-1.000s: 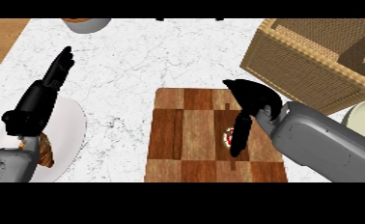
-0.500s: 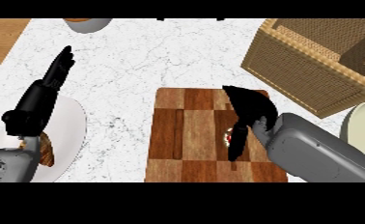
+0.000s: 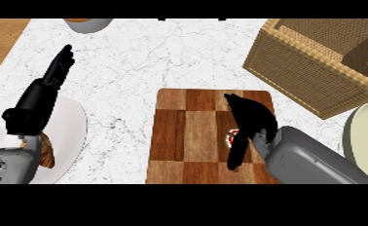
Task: Pick the cupcake from the cutting board and place it in the basket
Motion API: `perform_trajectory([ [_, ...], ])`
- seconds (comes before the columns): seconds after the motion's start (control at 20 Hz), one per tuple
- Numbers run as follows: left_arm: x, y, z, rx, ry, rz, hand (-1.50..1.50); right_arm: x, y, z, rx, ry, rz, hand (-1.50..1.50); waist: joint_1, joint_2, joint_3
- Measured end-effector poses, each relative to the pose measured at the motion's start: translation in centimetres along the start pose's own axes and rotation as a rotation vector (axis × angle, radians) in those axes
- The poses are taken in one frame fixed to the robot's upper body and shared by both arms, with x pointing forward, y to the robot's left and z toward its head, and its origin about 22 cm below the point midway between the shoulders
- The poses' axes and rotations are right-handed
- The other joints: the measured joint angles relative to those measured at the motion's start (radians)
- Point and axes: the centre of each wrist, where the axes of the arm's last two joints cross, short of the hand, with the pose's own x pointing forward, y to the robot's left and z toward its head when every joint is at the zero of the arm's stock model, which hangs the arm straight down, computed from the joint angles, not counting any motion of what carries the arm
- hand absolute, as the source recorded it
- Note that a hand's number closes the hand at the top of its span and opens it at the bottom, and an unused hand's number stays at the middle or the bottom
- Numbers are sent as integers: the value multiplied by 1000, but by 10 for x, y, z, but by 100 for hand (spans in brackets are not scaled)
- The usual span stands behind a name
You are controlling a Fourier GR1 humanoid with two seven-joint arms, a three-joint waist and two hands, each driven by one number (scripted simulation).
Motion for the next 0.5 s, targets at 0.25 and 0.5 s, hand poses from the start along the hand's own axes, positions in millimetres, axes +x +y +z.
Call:
perform_trajectory([
  [0.25, 0, -1, 0, -5, 0, -2, 0, -15, 15, -4, 17, 24, -7, -150, -1, 0, 0],
  [0.5, 2, -6, -2, -3, -1, 8, 0, -14, 23, -13, 17, 50, -15, -150, 1, 1, 0],
])
